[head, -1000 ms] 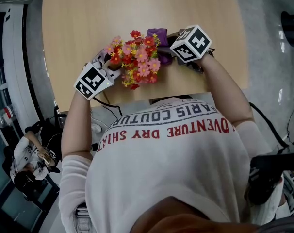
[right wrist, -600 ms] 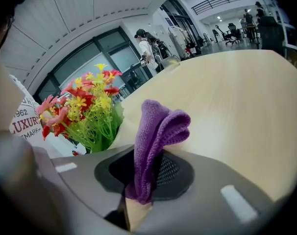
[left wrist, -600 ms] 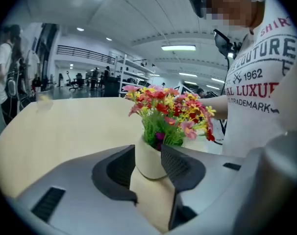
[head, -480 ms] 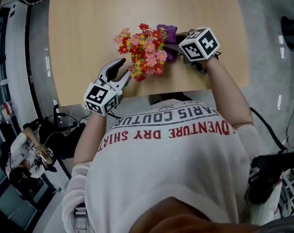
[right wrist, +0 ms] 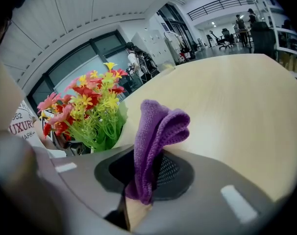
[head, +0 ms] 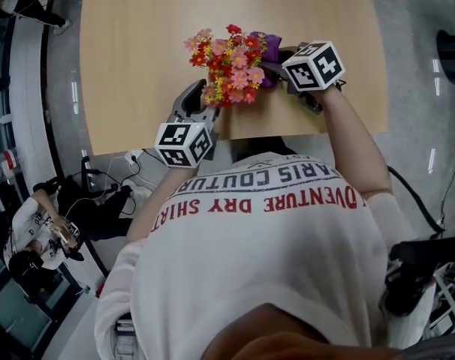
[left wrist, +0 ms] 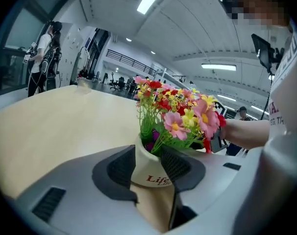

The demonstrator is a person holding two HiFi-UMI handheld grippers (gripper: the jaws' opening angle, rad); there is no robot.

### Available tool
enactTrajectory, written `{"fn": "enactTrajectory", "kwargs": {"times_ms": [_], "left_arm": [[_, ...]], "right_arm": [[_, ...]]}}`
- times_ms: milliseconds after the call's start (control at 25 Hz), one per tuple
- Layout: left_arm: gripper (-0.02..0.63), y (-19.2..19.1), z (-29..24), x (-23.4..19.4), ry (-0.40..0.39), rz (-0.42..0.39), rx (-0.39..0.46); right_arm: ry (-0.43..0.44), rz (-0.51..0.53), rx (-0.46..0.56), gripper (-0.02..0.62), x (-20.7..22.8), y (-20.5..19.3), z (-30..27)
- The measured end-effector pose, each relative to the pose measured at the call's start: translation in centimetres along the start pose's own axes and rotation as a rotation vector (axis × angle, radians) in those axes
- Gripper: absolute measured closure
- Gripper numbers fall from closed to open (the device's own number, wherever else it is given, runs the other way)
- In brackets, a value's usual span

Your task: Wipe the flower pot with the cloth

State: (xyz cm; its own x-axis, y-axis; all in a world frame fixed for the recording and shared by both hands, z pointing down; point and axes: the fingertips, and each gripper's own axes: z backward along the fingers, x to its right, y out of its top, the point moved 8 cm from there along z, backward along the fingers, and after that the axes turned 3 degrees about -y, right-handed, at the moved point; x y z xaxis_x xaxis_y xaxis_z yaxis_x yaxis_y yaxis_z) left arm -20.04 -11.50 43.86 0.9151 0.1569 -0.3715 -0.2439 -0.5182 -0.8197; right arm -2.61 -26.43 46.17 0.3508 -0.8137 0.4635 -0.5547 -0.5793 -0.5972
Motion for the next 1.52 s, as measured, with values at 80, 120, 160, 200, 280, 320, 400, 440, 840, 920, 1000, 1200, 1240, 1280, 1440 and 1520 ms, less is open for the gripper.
{"fn": "enactTrajectory", "kwargs": {"times_ms": [80, 120, 160, 200, 280, 320, 400, 440, 840, 920, 1000, 1200, 1240, 1280, 1440, 1520], "left_arm": [[0.454, -0.1, 0.1, 0.0, -0.005, -0.002, -0.006], [0.454, -0.1, 0.1, 0.0, -0.009, -0.003, -0.009], [0.454, -0.2, 0.2, -0.1, -0.015, -0.007, -0.013], [0.456, -0.2, 0.2, -0.2, -0.023, -0.015, -0.019], [0.456, -0.2, 0.2, -0.3, -0.049, -0.043, -0.039], [0.456, 0.0, 0.1, -0.3, -0.064, -0.062, -0.053], [0.456, 0.5, -0.4, -0.2, -0.096, -0.118, -0.084], [0.456, 0.8, -0.7, -0.2, -0.111, -0.151, -0.1], [0.456, 4.0, -2.3, -3.4, -0.357, -0.334, -0.275], [0.456, 4.3, -2.4, -3.6, -0.393, -0.363, -0.302], [0.456, 4.3, -2.5, -3.5, -0.42, -0.387, -0.321], [0.456, 4.0, -2.5, -3.4, -0.443, -0.39, -0.327], [0.456, 4.0, -2.4, -3.3, -0.44, -0.389, -0.323], [0.456, 4.1, -2.4, -3.3, -0.437, -0.389, -0.32], [0.456, 4.2, -2.2, -3.2, -0.426, -0.392, -0.314], [0.456, 4.2, -2.1, -3.0, -0.422, -0.395, -0.313]], "right_arm": [[-0.003, 0.001, 0.004, 0.528, -0.2, -0.2, 0.0], [-0.005, 0.003, 0.006, 0.528, -0.3, -0.2, 0.0], [-0.008, 0.005, 0.008, 0.528, -0.4, -0.3, -0.1], [-0.009, 0.006, 0.01, 0.528, -0.4, -0.4, -0.2], [-0.007, 0.006, 0.012, 0.528, -0.6, -0.6, -0.1], [-0.002, 0.004, 0.013, 0.528, -0.5, -0.7, 0.1], [0.011, -0.003, 0.016, 0.528, -0.2, -0.9, 0.6], [0.015, -0.006, 0.02, 0.527, 0.0, -0.9, 0.9], [0.063, 0.002, 0.074, 0.526, -0.5, 1.3, 2.7], [0.093, 0.009, 0.085, 0.526, -1.0, 1.4, 3.1], [0.125, 0.019, 0.093, 0.527, -1.7, 1.4, 3.5], [0.173, 0.046, 0.08, 0.526, -3.0, 1.2, 3.3], [0.179, 0.047, 0.076, 0.526, -3.1, 1.2, 3.2], [0.185, 0.046, 0.072, 0.526, -3.2, 1.2, 3.0], [0.2, 0.047, 0.037, 0.526, -3.4, 0.8, 2.1], [0.209, 0.04, 0.028, 0.528, -3.4, 0.5, 1.6]]}}
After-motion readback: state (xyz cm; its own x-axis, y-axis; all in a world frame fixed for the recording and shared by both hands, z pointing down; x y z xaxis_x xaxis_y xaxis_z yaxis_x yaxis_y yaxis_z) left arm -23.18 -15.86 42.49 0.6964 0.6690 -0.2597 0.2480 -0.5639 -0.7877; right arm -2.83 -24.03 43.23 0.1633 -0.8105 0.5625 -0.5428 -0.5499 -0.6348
